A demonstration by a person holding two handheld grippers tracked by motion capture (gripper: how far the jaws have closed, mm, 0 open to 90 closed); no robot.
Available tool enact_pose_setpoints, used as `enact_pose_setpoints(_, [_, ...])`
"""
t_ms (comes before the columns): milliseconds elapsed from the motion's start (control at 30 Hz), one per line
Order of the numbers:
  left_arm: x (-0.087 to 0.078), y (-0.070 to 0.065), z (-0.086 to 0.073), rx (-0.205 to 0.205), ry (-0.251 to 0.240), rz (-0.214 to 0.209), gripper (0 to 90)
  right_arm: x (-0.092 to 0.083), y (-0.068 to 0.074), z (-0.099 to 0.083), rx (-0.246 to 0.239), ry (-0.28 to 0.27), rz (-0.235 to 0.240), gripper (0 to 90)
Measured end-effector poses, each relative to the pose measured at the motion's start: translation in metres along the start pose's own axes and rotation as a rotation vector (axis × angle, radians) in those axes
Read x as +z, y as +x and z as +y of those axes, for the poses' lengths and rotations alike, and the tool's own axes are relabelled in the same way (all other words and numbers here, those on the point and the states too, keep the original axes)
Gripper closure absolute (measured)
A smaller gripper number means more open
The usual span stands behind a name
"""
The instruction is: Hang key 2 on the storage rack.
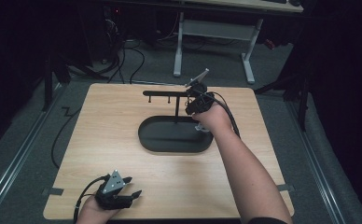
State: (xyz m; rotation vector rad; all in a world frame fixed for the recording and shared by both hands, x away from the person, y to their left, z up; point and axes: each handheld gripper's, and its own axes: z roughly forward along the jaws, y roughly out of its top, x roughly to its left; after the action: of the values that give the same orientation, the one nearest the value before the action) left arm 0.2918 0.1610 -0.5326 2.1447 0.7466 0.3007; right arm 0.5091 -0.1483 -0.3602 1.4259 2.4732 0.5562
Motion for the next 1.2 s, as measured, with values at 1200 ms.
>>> enact_pose_setpoints(1200, [-0.002,-0.002,0.004,0.016,-0.015,-0.006,37.2,0.027,0.017,-0.083,-0.029,-0.021,0.089,52.1])
